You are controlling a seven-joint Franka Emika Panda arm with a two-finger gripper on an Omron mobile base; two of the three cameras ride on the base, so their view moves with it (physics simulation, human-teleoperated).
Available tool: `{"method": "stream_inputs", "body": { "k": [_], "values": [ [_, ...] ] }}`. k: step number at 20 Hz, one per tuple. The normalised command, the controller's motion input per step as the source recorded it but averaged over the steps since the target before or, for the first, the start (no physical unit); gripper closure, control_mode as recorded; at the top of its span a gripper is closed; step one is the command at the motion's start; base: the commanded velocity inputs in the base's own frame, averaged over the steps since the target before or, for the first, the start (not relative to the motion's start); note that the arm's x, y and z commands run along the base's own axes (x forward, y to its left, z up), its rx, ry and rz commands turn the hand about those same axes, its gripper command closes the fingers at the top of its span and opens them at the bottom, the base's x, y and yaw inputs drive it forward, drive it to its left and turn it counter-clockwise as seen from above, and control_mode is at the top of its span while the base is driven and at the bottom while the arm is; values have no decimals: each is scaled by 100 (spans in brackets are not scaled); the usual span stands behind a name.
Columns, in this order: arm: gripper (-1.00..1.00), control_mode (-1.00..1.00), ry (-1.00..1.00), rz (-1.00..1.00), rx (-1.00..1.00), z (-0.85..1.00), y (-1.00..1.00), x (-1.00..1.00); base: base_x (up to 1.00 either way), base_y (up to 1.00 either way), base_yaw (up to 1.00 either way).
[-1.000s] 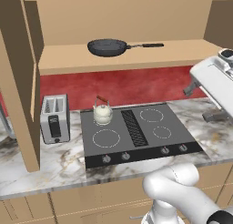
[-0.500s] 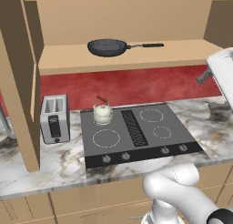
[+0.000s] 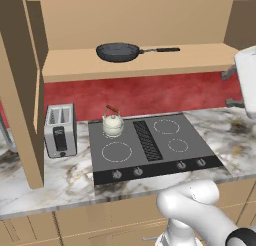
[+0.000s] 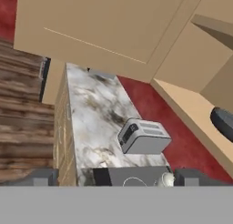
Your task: Pick the pan from the cabinet and place it on the stove. Then turn on the stove burner for the pan.
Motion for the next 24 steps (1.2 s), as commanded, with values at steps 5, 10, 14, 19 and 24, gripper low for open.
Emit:
{"method": "stream_inputs", "body": {
  "k": [5,10,14,19,24],
  "values": [
    [-100,-100,-8,-9,2,3,-21,44,0,0,0],
    [-100,-100,-12,-1,3,5,-3,52,0,0,0],
    [-100,-100,-8,0,4,3,-3,62,0,0,0],
    [-100,-100,-1,-1,3,1,-10,63,0,0,0],
    [-100,-100,0,0,2,1,-6,68,0,0,0]
  ]
}}
